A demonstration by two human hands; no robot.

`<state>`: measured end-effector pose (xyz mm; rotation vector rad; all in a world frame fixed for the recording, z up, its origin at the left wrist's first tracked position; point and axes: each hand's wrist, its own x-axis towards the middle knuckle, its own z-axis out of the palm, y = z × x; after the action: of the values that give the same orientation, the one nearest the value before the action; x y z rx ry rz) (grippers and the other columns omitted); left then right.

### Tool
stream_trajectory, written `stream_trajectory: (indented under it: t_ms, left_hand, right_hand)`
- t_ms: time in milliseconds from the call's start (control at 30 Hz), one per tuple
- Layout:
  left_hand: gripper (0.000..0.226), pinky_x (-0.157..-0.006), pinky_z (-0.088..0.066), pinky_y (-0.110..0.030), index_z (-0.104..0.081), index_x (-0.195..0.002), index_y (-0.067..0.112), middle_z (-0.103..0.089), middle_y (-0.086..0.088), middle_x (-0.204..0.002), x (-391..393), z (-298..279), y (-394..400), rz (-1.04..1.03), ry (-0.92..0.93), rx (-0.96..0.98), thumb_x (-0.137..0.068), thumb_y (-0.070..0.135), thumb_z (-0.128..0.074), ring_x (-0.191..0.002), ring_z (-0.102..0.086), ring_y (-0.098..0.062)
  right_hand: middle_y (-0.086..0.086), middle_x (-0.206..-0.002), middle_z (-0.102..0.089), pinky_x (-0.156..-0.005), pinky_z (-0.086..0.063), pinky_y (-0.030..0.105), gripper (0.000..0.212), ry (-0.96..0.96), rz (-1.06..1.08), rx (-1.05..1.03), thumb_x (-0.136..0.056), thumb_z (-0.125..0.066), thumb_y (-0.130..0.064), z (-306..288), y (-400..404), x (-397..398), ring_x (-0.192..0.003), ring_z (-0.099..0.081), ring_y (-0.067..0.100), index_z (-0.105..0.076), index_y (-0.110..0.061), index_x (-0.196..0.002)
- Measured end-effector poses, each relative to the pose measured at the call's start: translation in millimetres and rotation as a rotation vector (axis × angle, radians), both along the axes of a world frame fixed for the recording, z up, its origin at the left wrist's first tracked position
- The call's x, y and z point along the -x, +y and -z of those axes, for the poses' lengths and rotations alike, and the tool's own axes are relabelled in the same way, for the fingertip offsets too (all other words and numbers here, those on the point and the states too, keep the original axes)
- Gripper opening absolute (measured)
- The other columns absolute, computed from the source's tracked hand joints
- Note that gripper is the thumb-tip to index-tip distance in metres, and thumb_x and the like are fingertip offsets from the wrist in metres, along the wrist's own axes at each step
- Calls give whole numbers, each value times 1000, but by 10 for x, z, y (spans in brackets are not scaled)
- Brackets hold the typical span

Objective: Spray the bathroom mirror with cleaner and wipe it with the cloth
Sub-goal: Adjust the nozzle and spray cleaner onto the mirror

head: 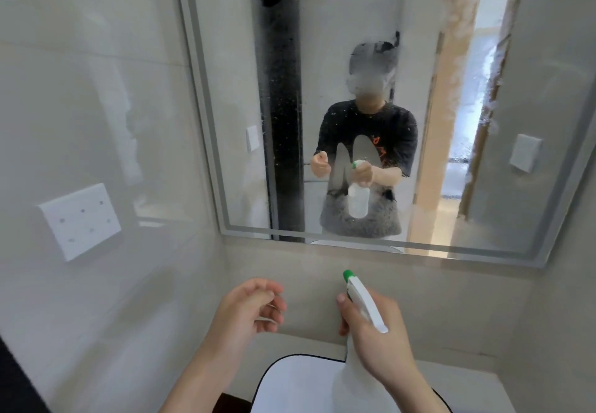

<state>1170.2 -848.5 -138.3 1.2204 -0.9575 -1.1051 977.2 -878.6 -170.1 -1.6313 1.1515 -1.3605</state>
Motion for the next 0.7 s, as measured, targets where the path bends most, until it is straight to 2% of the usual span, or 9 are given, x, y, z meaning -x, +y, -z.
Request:
stream_trajectory:
  t_ms: [67, 200, 233, 300, 400, 467, 567, 633, 700]
  left_hand:
    - [20, -51, -43, -27, -63, -89, 0, -63, -12, -66, -76, -1, 39, -19, -5, -2, -92, -6, -45, -51, -56, -19]
    - [12, -54, -44, -29, -65, -89, 1, -64, -13, -69, -255, -5, 103, -52, 2, 13, -89, 0, -53, -53, -58, -19]
    - [10, -54, -45, -29, -65, -89, 1, -64, -13, -69, -292, -14, 119, -54, 11, 18, -83, 5, -58, -53, -58, -19]
    - [22, -54, -45, -29, -66, -88, 1, -65, -12, -68, -366, -29, 143, -59, 20, 14, -71, 13, -59, -53, -59, -20]
    - [20, -54, -45, -29, -66, -90, 0, -65, -12, -67, -446, -29, 170, -69, 22, 16, -74, 11, -60, -54, -58, -20]
    - [16, -54, -44, -29, -66, -90, -1, -65, -12, -67, -497, -23, 182, -79, 21, 14, -79, 7, -60, -54, -58, -21]
    - [14, -54, -44, -29, -66, -90, -2, -65, -14, -69, -572, -25, 198, -90, 18, 9, -81, 4, -58, -55, -57, -23]
    - [24, -54, -44, -29, -66, -89, -2, -65, -14, -69, -609, -40, 211, -84, 25, 5, -70, 11, -58, -56, -57, -23]
    - [23, -55, -43, -30, -66, -89, -2, -65, -14, -69, -641, -49, 215, -78, 32, 6, -71, 11, -58, -56, -56, -23]
  right_hand:
    - [18, -54, -55, -48, -36, 14, 40, 0, -19, 0, -96, -63, -11, 7, 0, -82, -46, -45, 8, -52, 7, -62]
    - [1, -61, -67, -54, -39, 13, 34, 22, -54, 44, -92, -65, -23, -58, 4, -274, -54, -54, 3, -64, -6, -62]
    - [4, -65, -69, -55, -40, 14, 32, 28, -66, 46, -93, -66, -20, -76, -2, -318, -56, -56, 3, -65, -6, -64]
    - [11, -67, -68, -56, -41, 13, 30, 47, -85, 52, -94, -67, -13, -102, -5, -394, -57, -56, 3, -63, -3, -66]
    - [17, -61, -64, -52, -38, 11, 33, 81, -105, 46, -94, -66, -10, -68, -1, -494, -49, -51, 2, -58, 5, -65]
    - [19, -57, -62, -50, -37, 14, 38, 84, -120, 10, -93, -66, -15, -23, 12, -565, -46, -49, 4, -55, 6, -63]
    - [14, -57, -64, -51, -37, 17, 38, 103, -126, 1, -89, -65, -25, 20, 18, -655, -47, -50, 4, -56, -1, -61]
    - [10, -62, -67, -54, -38, 16, 31, 110, -124, 24, -92, -66, -15, 12, 14, -695, -52, -52, 4, -60, -7, -63]
    - [13, -66, -67, -56, -39, 18, 28, 109, -128, 51, -93, -66, -11, -16, 7, -739, -56, -55, 13, -61, -7, -66]
